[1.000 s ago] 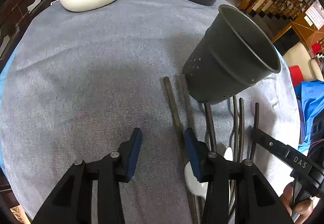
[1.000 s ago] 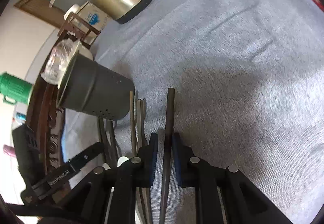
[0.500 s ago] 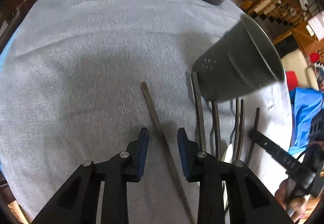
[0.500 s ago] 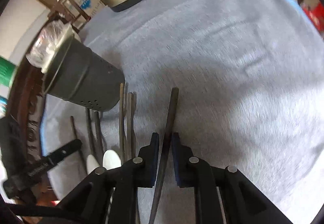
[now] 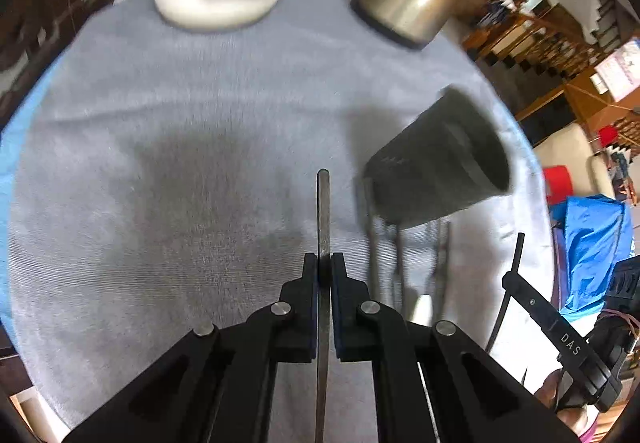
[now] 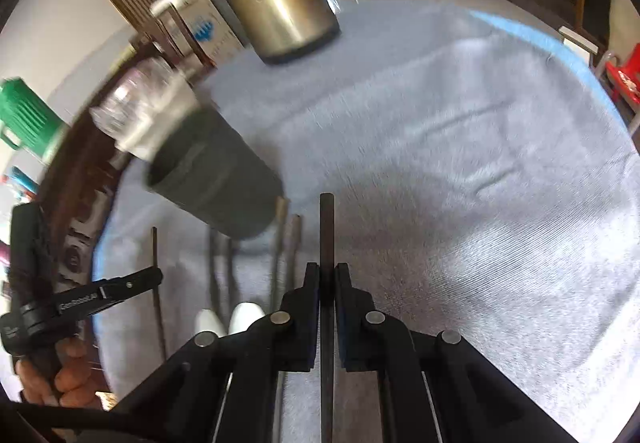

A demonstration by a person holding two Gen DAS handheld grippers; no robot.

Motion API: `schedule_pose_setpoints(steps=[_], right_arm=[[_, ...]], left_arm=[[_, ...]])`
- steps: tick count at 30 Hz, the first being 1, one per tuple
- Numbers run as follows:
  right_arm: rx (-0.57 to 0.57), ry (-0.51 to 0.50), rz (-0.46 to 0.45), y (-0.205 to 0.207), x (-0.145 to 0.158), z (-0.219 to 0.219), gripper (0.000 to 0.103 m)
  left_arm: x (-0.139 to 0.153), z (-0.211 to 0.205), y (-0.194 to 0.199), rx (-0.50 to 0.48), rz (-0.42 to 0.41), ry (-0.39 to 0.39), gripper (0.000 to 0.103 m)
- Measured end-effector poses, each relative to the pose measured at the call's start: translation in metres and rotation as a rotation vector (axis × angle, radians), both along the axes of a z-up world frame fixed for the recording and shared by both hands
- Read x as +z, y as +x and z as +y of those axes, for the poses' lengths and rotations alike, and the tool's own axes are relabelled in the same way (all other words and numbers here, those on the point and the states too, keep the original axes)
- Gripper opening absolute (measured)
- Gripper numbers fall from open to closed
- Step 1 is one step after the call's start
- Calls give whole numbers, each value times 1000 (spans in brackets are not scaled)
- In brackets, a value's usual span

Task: Organize utensils
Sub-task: 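Lift the held chopsticks with both tools and carry them over the grey cup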

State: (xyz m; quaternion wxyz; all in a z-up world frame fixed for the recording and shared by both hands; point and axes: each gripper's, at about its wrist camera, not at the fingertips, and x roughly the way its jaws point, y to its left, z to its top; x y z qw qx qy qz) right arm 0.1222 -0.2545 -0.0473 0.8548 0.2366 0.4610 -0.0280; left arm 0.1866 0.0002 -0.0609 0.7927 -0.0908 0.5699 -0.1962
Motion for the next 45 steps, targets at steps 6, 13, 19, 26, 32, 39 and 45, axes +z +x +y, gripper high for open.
schedule_pose_setpoints(steps=[6, 13, 19, 26, 32, 39, 45], right_arm=[[-8, 38, -174, -27, 47, -1, 8], [-17, -69, -374, -56, 117, 11, 8], [-43, -143, -536, -54, 177, 22, 8], [-133, -173, -712, -15, 220, 29, 8], [-168, -235, -800, 21, 220, 42, 8], [-100, -304, -689, 65, 180, 60, 8], [-28, -120, -468, 78, 146, 39, 13]], left_arm=[[66, 5, -39, -27, -141, -40, 6], [135, 3, -59, -41, -299, -96, 5], [186, 0, -45, -40, -413, -125, 5], [216, -16, -14, 5, -523, -150, 5], [208, -27, 8, 77, -601, -133, 5], [161, -35, 28, 65, -520, -64, 5], [138, -28, 32, 39, -396, -48, 25]])
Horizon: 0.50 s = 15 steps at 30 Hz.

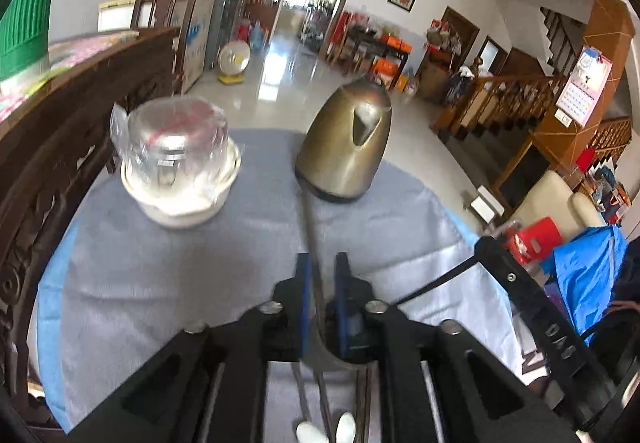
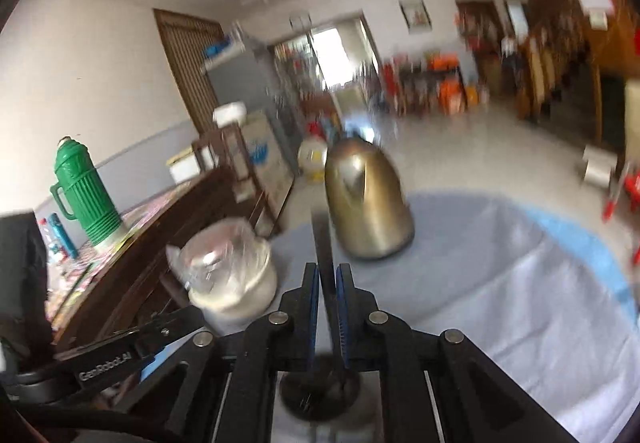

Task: Organize utensils
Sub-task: 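Lower the chopsticks into the grey cup and open both tools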

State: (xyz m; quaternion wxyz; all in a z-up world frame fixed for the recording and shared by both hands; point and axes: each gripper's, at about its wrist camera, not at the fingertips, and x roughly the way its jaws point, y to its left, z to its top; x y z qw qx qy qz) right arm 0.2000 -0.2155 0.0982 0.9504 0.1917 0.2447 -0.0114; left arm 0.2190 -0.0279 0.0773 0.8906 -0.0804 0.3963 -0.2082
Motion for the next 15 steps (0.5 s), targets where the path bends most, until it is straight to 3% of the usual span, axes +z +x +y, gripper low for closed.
schedule_pose_setpoints(steps=[3, 5, 6, 9, 15], right_arm=[[14, 78, 17, -23, -6, -17, 19], [11, 122, 7, -45, -10, -30, 24], [11, 140, 6, -54, -11, -37, 32], [-6, 210, -18, -91, -18, -48, 74], [-18, 266, -83, -147, -14, -55, 74]], left_arm=[[2, 15, -20, 19, -32, 14, 49], [2, 22, -36, 24, -58, 31, 54], [2, 26, -42, 25, -65, 45, 56], [-5, 32, -64, 28, -70, 97, 58], [-27, 33, -113, 17, -50, 188, 58]])
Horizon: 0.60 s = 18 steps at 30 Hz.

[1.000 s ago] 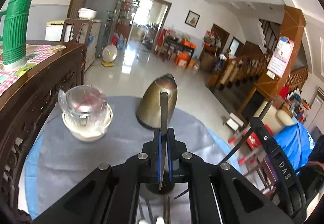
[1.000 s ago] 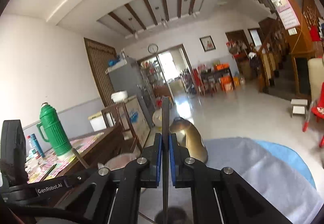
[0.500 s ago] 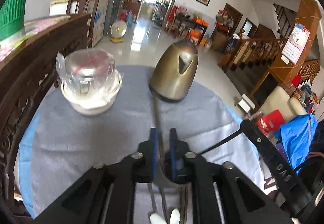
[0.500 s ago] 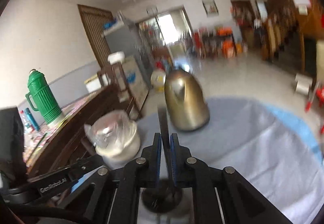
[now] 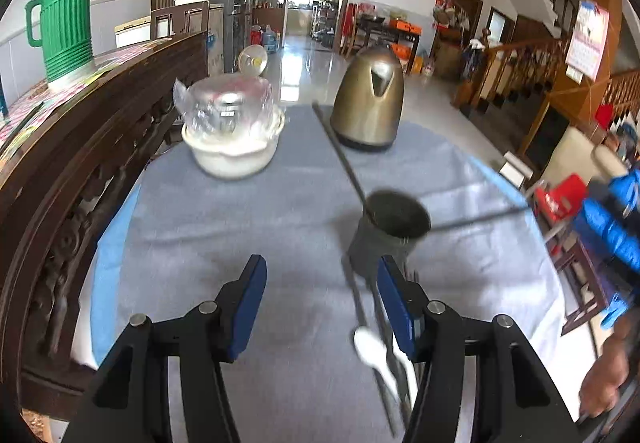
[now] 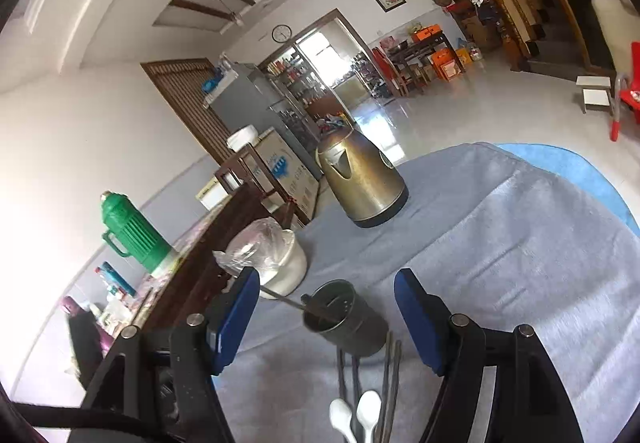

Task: Organize utensils
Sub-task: 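Lower the chopsticks into the grey cup and open both tools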

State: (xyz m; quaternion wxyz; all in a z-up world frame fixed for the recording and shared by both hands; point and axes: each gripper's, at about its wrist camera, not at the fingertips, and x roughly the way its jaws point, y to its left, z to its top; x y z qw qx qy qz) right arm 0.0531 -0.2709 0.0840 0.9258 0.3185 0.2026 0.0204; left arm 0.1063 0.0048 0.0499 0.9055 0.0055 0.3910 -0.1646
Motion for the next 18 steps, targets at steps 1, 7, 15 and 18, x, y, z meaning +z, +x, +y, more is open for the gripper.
schedule_pose_setpoints(steps=[1, 7, 15, 18], right_arm=[[-5, 2, -12, -7, 3, -1, 74], [-18, 1, -71, -46, 10, 1, 74], [25, -25, 55, -62, -30, 12, 74], [45, 5, 119, -62, -54, 13, 74]], left_arm=[[-2, 0, -8, -2, 0, 7, 58], [-11, -5, -50, -9, -19, 57, 61], [-29, -6, -72, 14, -14, 140, 62], [-36, -5, -70, 32, 3, 157, 62]])
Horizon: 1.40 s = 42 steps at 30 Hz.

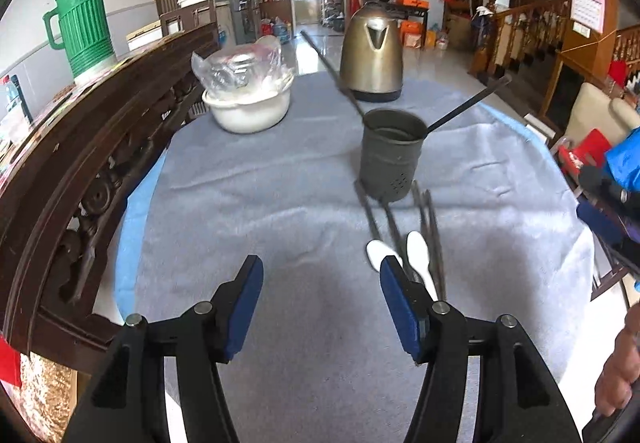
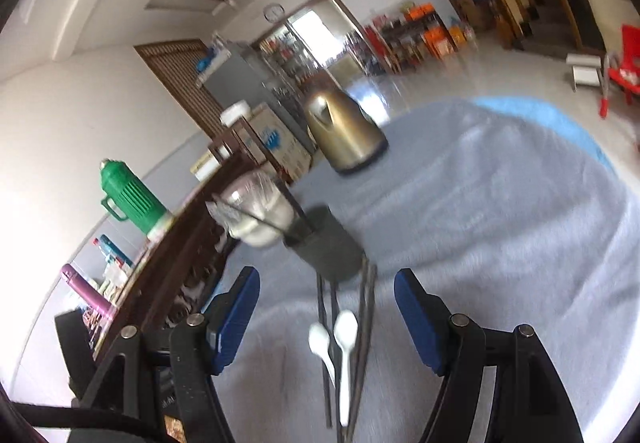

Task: Organize utensils
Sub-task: 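Lower the chopsticks into the grey cup and open both tools, then withdraw both tools from the cup back toward the white spoons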

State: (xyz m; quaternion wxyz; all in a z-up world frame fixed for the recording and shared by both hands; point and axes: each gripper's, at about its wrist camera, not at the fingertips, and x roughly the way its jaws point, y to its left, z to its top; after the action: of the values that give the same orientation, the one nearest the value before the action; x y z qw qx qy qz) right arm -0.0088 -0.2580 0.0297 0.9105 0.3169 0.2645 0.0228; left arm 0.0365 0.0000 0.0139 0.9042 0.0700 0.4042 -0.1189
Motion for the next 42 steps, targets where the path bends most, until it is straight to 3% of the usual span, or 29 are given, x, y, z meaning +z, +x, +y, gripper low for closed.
schedule_pose_setpoints(steps=[8, 13, 32, 42], right_arm=[[30, -9, 43, 4, -19, 10, 71], [60, -31, 55, 7, -23, 19, 49], [94, -33, 154, 20, -50, 23, 48], [119, -261, 160, 5, -46, 54, 48]], left_arm=[[-9, -1, 2, 28, -3, 45, 62], [-12, -2, 3, 27, 7, 54, 62], [-38, -6, 14, 34, 78, 97, 62], [-47, 2, 8, 47, 74, 119, 62]])
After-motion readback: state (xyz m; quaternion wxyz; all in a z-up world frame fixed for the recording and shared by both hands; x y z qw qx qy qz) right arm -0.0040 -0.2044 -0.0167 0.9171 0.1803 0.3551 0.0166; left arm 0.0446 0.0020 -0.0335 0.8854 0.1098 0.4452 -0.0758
